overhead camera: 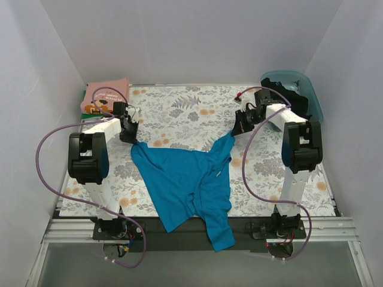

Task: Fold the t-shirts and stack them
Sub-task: Flatten the tshirt out

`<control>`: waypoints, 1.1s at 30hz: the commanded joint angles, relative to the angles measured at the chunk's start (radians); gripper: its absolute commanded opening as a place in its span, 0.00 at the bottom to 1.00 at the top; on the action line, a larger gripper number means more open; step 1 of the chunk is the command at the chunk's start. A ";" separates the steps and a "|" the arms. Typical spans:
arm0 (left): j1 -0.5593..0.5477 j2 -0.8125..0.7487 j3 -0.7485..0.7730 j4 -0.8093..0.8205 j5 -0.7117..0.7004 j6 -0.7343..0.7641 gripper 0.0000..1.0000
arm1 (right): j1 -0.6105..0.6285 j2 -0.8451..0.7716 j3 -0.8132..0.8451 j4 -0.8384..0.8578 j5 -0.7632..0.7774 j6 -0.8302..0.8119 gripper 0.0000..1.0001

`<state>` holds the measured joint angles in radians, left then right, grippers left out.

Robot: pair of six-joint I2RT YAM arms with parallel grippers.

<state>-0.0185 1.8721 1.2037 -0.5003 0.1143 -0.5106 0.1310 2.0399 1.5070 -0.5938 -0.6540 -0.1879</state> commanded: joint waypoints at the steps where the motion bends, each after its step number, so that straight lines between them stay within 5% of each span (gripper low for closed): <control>1: 0.014 -0.086 -0.013 -0.034 -0.010 0.038 0.00 | -0.005 -0.133 -0.180 -0.044 0.040 -0.146 0.01; 6: 0.015 -0.117 -0.065 -0.034 -0.022 0.060 0.00 | -0.005 -0.199 -0.361 -0.060 0.114 -0.196 0.06; 7: 0.015 -0.116 -0.067 -0.032 -0.019 0.060 0.00 | -0.005 -0.195 -0.364 -0.064 0.128 -0.197 0.23; 11: 0.015 -0.113 -0.067 -0.030 -0.008 0.050 0.00 | -0.030 -0.199 -0.314 -0.061 0.169 -0.150 0.61; 29: 0.015 -0.079 -0.024 -0.046 0.004 0.044 0.00 | -0.088 -0.049 -0.188 0.038 0.166 0.031 0.58; 33: 0.015 -0.067 -0.013 -0.047 0.007 0.037 0.00 | -0.087 -0.015 -0.180 0.063 0.160 0.048 0.49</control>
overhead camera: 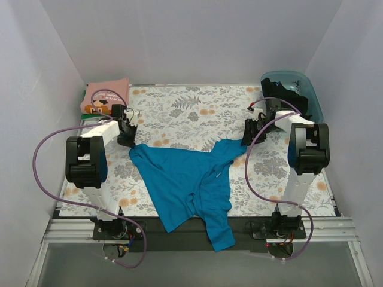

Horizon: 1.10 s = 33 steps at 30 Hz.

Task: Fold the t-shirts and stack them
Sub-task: Flatten the tshirt out

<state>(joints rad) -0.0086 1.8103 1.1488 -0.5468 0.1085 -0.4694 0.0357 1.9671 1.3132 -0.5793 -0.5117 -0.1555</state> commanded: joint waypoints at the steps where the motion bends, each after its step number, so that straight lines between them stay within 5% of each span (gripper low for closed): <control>1: 0.006 -0.002 0.043 -0.001 0.016 -0.012 0.00 | 0.010 0.068 0.018 0.050 0.015 0.017 0.44; 3: 0.006 0.007 0.057 0.001 0.033 -0.021 0.00 | 0.012 0.076 0.050 0.052 0.010 0.020 0.15; 5: 0.006 0.015 0.075 -0.007 0.054 -0.035 0.00 | 0.012 0.072 0.084 0.050 0.006 0.017 0.01; 18: 0.058 -0.101 0.293 0.010 0.233 -0.100 0.00 | 0.010 -0.158 0.380 0.047 -0.010 -0.084 0.01; 33: 0.084 -0.571 0.321 0.194 0.295 -0.167 0.00 | -0.005 -0.566 0.580 0.119 0.153 -0.203 0.01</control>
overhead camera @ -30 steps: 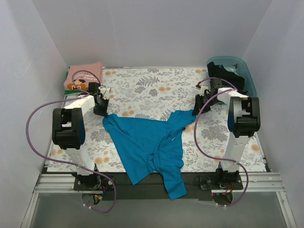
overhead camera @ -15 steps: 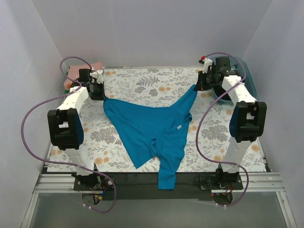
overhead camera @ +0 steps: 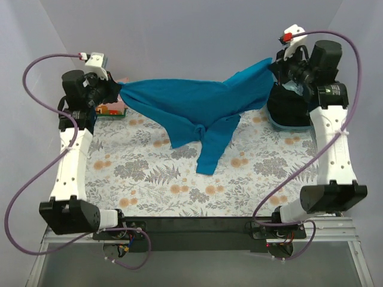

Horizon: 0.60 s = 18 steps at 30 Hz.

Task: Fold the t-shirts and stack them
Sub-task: Flatten the tshirt out

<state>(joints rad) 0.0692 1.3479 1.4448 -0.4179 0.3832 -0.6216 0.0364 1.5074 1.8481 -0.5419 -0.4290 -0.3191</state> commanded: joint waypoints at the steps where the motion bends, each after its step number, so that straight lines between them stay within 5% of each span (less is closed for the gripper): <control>1: 0.006 -0.128 0.025 0.070 0.023 -0.015 0.00 | -0.006 -0.133 0.042 0.095 0.082 -0.041 0.01; 12: 0.006 -0.461 0.017 0.068 0.033 -0.003 0.00 | -0.006 -0.485 -0.007 0.276 0.225 -0.075 0.01; 18: 0.006 -0.533 0.112 0.039 -0.062 -0.018 0.00 | -0.007 -0.543 0.066 0.351 0.263 -0.123 0.01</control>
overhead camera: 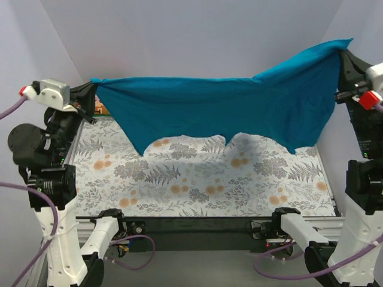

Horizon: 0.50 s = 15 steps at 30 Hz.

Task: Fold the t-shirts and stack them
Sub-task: Flatten the tshirt out

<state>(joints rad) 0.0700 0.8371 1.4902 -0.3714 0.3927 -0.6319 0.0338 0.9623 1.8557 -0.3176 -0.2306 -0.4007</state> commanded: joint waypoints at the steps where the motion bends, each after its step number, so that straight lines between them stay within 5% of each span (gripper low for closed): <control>1: 0.005 -0.026 0.080 -0.009 -0.084 -0.011 0.00 | -0.003 0.006 0.071 0.136 0.065 -0.046 0.01; 7: 0.005 0.028 0.153 -0.089 -0.123 -0.015 0.00 | -0.003 0.093 0.120 0.199 0.039 -0.085 0.01; 15: 0.005 0.079 -0.094 -0.051 -0.108 -0.002 0.00 | 0.001 0.202 -0.174 0.261 -0.186 -0.067 0.01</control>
<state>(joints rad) 0.0700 0.8433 1.4857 -0.3893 0.2939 -0.6407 0.0341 1.0897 1.8042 -0.0807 -0.3073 -0.4675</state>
